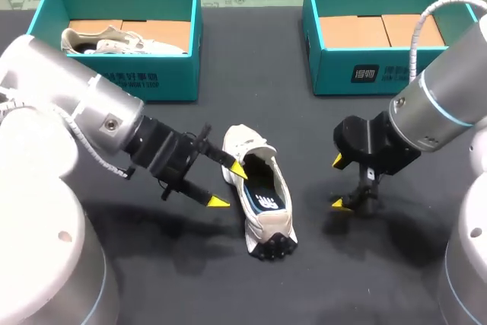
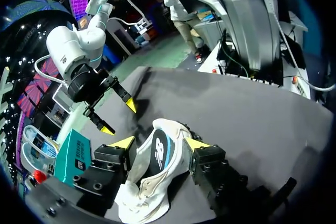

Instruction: Take the shoe out of the shoebox, open the shoe tongue, remove and reinsert the insole, then place the shoe into the shoebox

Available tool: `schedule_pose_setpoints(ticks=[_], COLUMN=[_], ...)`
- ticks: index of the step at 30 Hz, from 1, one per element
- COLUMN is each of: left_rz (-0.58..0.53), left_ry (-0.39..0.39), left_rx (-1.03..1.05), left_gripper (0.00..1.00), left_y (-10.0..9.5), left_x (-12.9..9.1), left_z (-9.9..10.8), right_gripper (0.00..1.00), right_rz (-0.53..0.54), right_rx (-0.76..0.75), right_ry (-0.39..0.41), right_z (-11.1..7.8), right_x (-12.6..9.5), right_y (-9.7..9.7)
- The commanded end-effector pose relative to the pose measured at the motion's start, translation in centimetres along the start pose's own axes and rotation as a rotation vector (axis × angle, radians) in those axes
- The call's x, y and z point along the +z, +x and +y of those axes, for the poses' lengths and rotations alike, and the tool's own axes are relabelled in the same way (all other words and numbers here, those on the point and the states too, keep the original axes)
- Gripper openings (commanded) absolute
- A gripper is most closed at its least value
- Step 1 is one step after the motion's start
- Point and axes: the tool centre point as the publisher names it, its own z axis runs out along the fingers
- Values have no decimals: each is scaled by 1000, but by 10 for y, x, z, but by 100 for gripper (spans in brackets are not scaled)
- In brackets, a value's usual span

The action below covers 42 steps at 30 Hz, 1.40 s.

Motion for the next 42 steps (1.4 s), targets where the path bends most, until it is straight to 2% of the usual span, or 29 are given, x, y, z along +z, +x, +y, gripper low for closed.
schedule_pose_setpoints(ticks=[1,4,6,8,9,12,14,17,27,31,35,37,39,42], left_rz=[243,333,396,476,505,613,719,996,996,996,1060,1067,1100,1126], left_ry=[-22,-41,-60,-77,-81,-101,-92,-22,-22,-22,-84,-65,-104,-127], left_rx=[21,30,45,53,57,90,121,145,145,145,216,250,301,354], left_gripper=[55,49,49,43,38,0,0,0,0,0,0,0,0,0], left_y=[-5,-8,-8,-8,-9,-9,-6,11,11,11,9,9,10,10], left_x=[-30,-40,-47,-54,-58,-67,-73,-88,-88,-88,-72,-66,-55,-50], left_z=[-8,-9,-9,-8,-6,-3,-3,1,1,1,-10,-15,-23,-29], right_gripper=[100,100,100,100,100,100,100,100,100,100,100,100,100,100], right_rz=[-5,-5,-5,-5,-5,-5,-5,-5,-4,-8,-18,-30,-49,-49], right_rx=[-2,-2,-2,-2,-2,-2,-2,-2,1,34,52,69,71,71], right_ry=[-6,-6,-6,-6,-6,-6,-6,-6,-6,6,9,9,-9,-9], right_z=[-5,-5,-5,-5,-5,-5,-5,-5,-6,-22,-38,-47,-55,-55], right_x=[-11,-11,-11,-11,-11,-11,-11,-11,-13,-26,-36,-42,-45,-45], right_y=[5,5,5,5,5,5,5,5,4,6,9,11,15,15])
